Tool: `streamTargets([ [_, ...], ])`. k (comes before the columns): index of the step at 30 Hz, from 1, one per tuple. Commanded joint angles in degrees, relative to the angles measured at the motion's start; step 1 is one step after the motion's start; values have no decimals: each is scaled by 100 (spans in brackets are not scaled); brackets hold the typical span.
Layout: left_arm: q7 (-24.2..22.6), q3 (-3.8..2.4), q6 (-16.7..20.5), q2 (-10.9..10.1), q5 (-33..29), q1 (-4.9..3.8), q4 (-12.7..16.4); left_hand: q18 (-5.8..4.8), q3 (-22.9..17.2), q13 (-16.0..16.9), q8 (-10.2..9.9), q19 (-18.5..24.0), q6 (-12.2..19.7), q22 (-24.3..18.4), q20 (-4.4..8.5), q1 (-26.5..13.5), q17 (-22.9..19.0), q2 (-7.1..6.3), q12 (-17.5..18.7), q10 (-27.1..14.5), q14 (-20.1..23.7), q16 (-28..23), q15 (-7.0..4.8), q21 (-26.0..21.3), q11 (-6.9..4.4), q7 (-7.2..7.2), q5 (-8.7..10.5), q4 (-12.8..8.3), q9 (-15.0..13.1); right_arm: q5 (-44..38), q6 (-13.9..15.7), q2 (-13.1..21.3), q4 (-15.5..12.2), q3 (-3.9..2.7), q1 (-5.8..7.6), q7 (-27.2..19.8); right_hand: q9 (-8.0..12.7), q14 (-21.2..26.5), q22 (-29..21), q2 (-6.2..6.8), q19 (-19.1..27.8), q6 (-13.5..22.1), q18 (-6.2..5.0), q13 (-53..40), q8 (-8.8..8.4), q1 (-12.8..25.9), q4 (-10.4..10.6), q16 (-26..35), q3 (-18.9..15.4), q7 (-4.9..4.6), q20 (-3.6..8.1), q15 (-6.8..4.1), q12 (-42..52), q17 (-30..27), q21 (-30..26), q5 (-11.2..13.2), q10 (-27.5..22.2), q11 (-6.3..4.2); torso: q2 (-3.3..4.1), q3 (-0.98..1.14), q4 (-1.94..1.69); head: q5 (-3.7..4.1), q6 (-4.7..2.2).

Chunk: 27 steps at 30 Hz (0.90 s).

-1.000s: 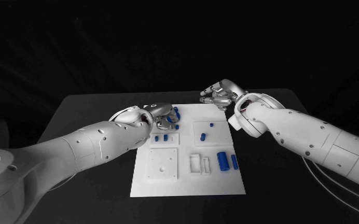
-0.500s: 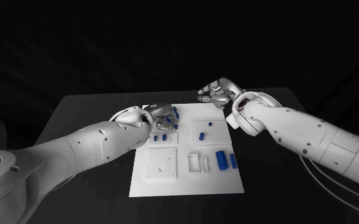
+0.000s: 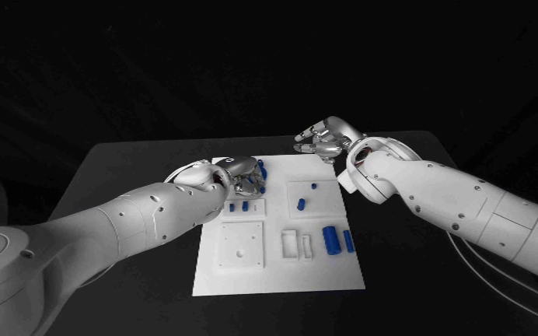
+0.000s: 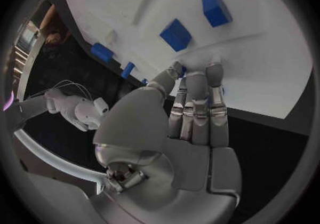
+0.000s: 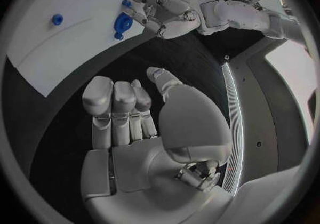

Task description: Assemble the parts on the task board

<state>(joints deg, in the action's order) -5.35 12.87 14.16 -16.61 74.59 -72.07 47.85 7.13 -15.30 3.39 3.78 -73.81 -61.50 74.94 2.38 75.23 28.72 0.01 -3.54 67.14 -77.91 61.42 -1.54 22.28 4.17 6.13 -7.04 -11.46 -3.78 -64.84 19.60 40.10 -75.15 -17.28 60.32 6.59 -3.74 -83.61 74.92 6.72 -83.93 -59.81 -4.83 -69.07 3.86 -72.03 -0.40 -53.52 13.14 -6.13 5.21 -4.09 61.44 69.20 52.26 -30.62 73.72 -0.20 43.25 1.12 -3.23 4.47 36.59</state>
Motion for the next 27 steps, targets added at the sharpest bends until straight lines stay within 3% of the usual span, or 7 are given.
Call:
streamTargets([
  [1, 13, 4, 9, 24, -53, 39, -26, -4, -11, -6, -21, 9, -5, 97, 0, 10, 4, -40, 25, 3, -35, 22, 19, 18, 15, 20, 35, 47, 10, -16, -23, -9, -20, -8, 0, -32, 8, -23, 458, 2, -374, 12, -101, 4, -30, 43, -26, 16, 23, -1, -10, 3, -5, 0, -8, -17, -17, -2, 8, 7, 4, 11, 4],
  [4, -16, 3, 48, 34, -94, 57, -52, 6, -24, -6, -25, 3, 103, 95, -7, 19, 3, -65, 25, -6, -41, 29, 26, 22, 18, 13, 35, 68, 16, -17, -23, -14, -26, -11, 1, -31, 8, -23, 458, 2, -374, 12, -101, 4, -30, 43, -26, 16, 23, -1, -10, 3, -5, 0, -8, -17, -17, -2, 17, 14, 18, 8, 0],
  [17, -20, 3, -73, 46, -185, 74, 13, 7, -33, -6, -22, 13, 151, 97, -14, 22, 16, -111, 24, 14, -57, 75, 28, 26, 16, 24, 82, 143, 14, -17, -24, -21, -24, -16, 3, -27, 8, -23, 458, 2, -374, 12, -101, 4, -30, 43, -26, 16, 23, -1, -10, 3, -5, 0, -8, -17, -17, -2, 11, 9, -4, 25, -2],
  [27, -13, 4, -175, 33, -212, 82, 107, 1, -38, -5, -18, 26, 83, 101, -10, 65, 13, -113, 23, 24, -39, 93, 23, 35, 13, 31, 87, 164, 12, -17, -25, -26, -22, -17, 5, -24, 8, -23, 458, 2, -374, 12, -101, 4, -30, 43, -26, 16, 23, -1, -10, 3, -5, 0, -8, -17, -17, -2, 14, 12, 7, 31, 2],
])
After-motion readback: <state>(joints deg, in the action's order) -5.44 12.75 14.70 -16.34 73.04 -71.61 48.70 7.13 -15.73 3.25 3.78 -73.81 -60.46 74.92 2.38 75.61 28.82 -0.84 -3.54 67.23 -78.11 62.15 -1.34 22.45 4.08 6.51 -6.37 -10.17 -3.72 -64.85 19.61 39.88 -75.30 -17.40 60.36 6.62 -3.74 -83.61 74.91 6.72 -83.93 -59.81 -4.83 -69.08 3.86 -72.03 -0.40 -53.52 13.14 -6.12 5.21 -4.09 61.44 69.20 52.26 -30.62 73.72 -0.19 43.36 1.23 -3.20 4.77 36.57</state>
